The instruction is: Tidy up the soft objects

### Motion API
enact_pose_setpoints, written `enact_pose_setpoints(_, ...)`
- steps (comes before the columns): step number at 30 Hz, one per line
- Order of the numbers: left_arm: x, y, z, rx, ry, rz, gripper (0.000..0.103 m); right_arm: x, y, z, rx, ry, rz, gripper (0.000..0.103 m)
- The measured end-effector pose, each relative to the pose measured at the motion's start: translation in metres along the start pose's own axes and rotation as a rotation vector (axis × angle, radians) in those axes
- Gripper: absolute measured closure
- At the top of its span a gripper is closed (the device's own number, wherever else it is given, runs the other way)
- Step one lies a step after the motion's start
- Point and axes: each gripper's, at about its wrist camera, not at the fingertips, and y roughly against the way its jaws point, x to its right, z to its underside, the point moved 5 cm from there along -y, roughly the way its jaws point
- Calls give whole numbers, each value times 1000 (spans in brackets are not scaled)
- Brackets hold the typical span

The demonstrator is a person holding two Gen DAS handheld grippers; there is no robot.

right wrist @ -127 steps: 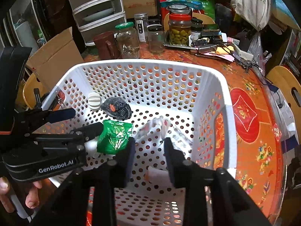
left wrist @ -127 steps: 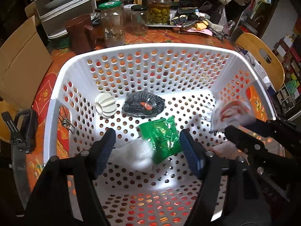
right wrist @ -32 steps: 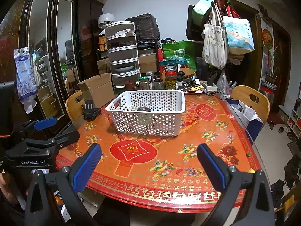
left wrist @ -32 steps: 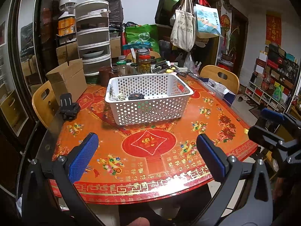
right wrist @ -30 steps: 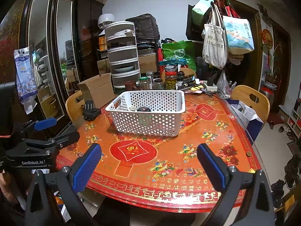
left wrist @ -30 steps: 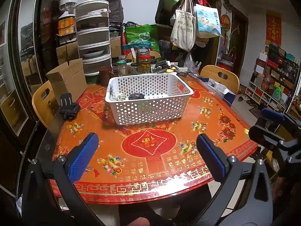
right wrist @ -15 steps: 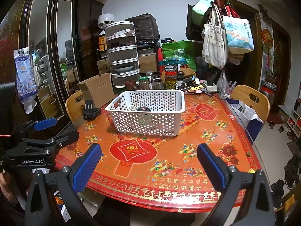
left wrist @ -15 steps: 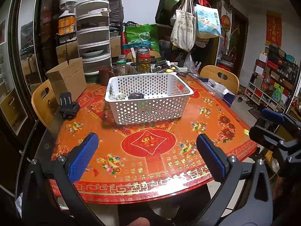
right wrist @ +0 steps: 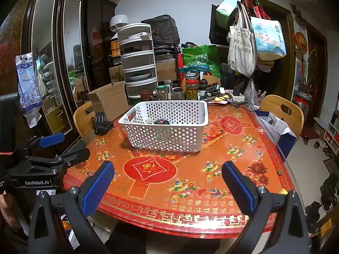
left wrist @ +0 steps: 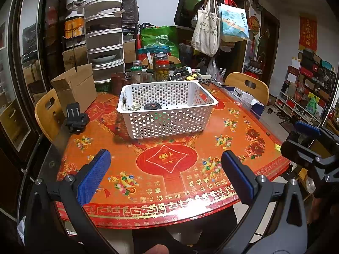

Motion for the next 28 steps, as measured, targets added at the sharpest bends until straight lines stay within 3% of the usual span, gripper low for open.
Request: enact_pose_setpoints(28, 3, -5, 8, 16, 4, -9, 0, 3, -1, 3, -3, -5, -2, 2)
